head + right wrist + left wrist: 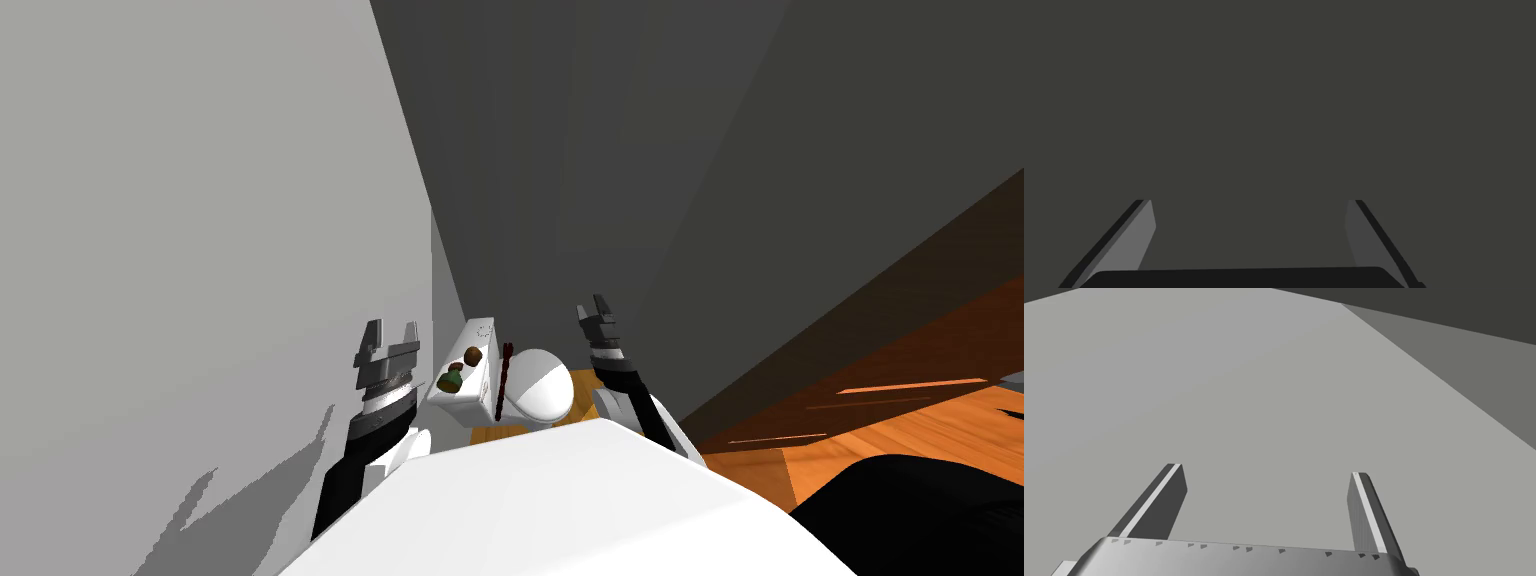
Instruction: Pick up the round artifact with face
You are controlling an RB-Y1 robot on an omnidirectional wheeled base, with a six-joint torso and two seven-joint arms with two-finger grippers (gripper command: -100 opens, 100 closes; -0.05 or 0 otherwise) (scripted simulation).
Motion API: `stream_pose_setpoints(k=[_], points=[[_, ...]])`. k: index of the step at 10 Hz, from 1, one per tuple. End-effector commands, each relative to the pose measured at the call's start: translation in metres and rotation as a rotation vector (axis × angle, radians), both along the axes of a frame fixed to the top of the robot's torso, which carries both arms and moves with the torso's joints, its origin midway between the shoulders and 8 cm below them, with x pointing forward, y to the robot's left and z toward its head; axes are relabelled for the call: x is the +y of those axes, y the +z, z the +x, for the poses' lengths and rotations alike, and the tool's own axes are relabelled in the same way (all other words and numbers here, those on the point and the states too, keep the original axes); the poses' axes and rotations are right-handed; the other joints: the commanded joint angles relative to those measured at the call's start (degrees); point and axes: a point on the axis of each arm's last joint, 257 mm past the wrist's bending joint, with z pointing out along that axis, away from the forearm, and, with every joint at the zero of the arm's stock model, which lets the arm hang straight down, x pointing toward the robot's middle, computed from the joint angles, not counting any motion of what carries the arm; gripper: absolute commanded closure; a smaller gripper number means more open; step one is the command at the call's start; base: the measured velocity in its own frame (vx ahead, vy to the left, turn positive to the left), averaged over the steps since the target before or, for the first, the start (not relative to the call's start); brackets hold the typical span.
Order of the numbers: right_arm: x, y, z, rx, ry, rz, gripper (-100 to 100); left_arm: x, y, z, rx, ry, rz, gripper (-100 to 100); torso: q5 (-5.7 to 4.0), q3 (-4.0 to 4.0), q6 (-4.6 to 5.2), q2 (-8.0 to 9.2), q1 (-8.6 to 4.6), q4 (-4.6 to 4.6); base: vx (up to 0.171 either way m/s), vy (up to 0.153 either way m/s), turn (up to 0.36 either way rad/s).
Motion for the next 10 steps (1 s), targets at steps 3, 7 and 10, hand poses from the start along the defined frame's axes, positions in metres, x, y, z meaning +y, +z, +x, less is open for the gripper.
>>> stream_pose_setpoints(k=[3, 7, 10], points=[[0.000, 0.000, 0.000, 0.000, 0.000, 0.000, 0, -0.002, -0.011, 0.006, 0.072, -0.017, 0.065, -100, 0.00, -0.04, -0.01, -0.05, 0.01, -0.02, 0.028, -0.008, -0.023], [0.000, 0.000, 0.000, 0.000, 0.000, 0.000, 0, 0.010, -0.034, 0.015, 0.210, -0.004, 0.128, -100, 0.00, 0.03, 0.00, 0.07, -0.02, 0.01, -0.005, -0.006, -0.017], [0.000, 0.000, 0.000, 0.000, 0.000, 0.000, 0, 0.020, -0.051, 0.021, 0.303, 0.013, 0.151, -100, 0.00, 0.02, 0.00, 0.04, 0.01, 0.01, -0.003, -0.004, -0.010]])
